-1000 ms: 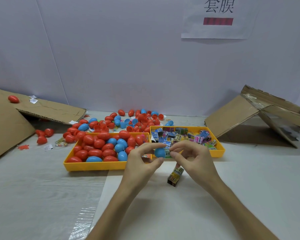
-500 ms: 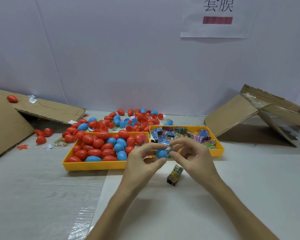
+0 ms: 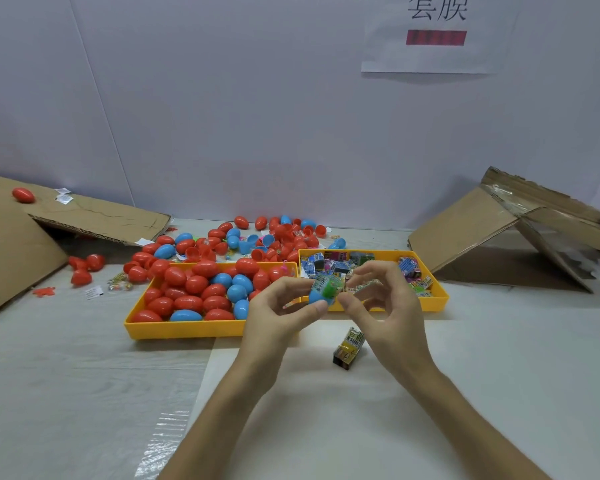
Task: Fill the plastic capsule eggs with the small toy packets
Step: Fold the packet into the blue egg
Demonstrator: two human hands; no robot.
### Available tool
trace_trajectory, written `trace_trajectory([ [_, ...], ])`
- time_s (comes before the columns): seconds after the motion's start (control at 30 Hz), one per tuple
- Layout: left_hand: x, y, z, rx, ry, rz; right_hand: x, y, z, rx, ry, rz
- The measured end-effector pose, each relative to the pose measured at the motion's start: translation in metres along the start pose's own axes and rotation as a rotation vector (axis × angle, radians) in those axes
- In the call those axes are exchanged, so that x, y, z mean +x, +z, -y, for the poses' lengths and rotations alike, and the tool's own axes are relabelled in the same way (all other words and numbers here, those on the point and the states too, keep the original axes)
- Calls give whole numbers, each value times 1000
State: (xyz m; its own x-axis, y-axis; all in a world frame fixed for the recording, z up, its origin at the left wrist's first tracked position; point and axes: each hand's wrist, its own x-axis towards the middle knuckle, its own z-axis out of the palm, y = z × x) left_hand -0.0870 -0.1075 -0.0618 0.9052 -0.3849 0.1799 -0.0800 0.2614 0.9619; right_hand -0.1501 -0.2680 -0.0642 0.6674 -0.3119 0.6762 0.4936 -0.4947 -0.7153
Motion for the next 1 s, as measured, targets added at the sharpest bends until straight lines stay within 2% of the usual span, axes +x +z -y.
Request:
trace_trajectory([
  [0.2,-1,0,-5,-449,-166,71,-8,9,-4,-257,-318,11],
  [0.43,-9,7,-5,-654,-316,191,-14,16,-5,-315,-361,-87],
  [0.8,-10,9,-7,-639,-309,183,-15,18,-7,-387,-401,-137],
  [1.0,-8,8,-5,-627,-340,157,-14,16,-4,-324,-321,-136],
])
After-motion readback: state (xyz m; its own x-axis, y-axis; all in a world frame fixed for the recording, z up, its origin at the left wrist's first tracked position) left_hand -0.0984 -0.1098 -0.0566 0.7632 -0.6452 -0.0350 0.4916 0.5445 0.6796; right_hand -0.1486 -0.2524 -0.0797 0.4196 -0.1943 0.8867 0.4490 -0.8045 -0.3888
